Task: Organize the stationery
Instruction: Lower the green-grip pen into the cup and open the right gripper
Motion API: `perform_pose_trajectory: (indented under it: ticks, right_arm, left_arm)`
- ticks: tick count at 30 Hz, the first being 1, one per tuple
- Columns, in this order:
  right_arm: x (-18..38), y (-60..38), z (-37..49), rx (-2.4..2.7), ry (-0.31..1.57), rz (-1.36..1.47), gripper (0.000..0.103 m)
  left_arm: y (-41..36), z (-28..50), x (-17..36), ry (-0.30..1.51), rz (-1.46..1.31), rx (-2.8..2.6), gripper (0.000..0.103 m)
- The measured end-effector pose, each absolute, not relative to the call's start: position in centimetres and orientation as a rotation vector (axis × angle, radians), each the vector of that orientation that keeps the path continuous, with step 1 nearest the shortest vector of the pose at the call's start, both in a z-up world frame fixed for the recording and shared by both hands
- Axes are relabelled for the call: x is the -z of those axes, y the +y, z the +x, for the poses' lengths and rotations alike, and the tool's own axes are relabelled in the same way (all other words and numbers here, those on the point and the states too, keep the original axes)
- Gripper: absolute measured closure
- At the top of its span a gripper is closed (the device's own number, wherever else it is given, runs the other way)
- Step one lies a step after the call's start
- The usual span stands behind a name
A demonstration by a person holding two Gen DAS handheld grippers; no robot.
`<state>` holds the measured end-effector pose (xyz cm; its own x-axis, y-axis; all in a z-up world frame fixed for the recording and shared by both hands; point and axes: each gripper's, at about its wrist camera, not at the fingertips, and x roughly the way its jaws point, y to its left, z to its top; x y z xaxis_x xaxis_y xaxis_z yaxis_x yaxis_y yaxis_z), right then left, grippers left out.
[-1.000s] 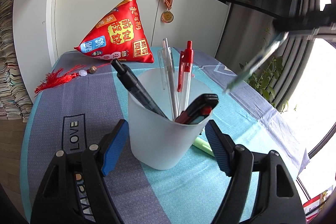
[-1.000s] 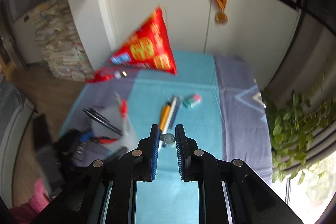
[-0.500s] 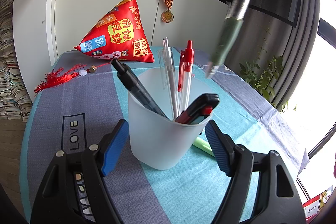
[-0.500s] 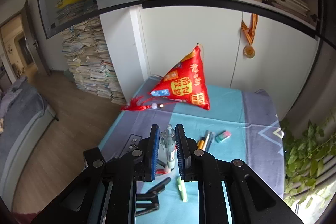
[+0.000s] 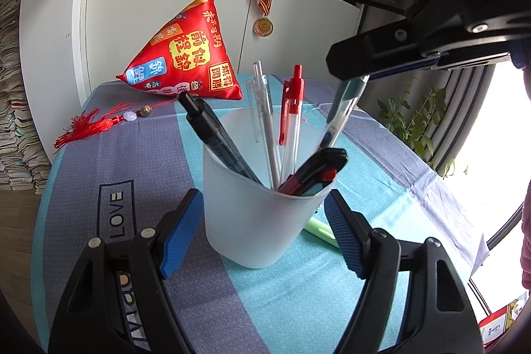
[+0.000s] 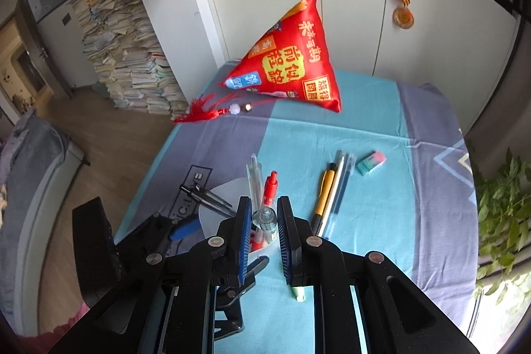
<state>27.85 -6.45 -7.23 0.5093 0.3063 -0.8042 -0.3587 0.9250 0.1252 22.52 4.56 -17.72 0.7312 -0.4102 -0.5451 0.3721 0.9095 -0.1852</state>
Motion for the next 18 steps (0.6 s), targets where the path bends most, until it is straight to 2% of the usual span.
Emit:
perform_pose_trajectory:
  ticks: [11, 18]
  right_arm:
    - [6.4, -9.3, 27.4, -0.376, 0.922, 0.01, 0.086]
    - [12.5, -11.5, 29.4, -0.285, 1.11, 0.001, 0.086]
  left_arm:
    - [4.5, 22.5, 17.5, 0.615, -0.065, 0.43, 0.028]
    - [4.5, 22.6, 17.5, 0.614, -0.064, 0.43, 0.028]
